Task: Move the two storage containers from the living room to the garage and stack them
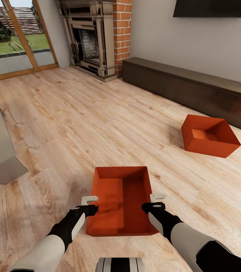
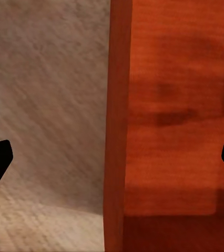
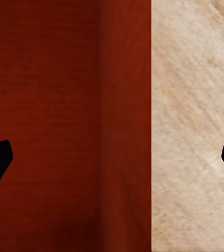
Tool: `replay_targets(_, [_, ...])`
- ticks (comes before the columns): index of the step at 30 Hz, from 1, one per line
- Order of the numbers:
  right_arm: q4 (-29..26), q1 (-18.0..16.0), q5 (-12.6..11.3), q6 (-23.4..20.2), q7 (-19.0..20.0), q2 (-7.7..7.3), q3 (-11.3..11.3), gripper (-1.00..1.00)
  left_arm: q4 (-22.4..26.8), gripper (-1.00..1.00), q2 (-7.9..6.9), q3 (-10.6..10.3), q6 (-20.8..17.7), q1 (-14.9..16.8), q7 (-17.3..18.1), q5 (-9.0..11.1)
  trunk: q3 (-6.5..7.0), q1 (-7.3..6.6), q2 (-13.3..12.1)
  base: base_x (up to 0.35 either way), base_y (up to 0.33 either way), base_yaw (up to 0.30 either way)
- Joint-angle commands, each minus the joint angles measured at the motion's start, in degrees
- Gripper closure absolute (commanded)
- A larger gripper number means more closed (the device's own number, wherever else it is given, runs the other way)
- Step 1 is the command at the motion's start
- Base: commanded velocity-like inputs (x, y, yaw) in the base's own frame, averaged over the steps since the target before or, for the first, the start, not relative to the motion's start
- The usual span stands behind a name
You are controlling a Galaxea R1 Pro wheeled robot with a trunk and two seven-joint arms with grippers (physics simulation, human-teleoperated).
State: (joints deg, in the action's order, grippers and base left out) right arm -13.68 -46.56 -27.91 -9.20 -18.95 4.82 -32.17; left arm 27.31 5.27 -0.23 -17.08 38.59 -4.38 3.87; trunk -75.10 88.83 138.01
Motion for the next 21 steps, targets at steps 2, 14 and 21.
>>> replay_targets(2, [-0.12,-0.02,-0.3,-0.38,-0.38,-0.06,-0.49,-1.0,0.11,-1.0,0.0,-0.03,-0.32,0.0,-0.3,0.42,-0.04,-0.01,0.02,0.0,0.0,0.0])
replay_targets(14, [-0.12,-0.02,-0.3,-0.38,-0.38,-0.33,-0.44,-1.0,0.11,-1.0,0.0,-0.03,-0.32,0.0,-0.45,0.4,-0.04,-0.01,0.02,0.0,0.0,0.0])
replay_targets(21, [-0.12,-0.02,-0.3,-0.38,-0.38,-0.34,-0.44,-1.0,0.11,-1.0,0.0,-0.03,-0.32,0.0,-0.32,0.44,-0.76,0.87,1.62,0.0,0.0,0.0])
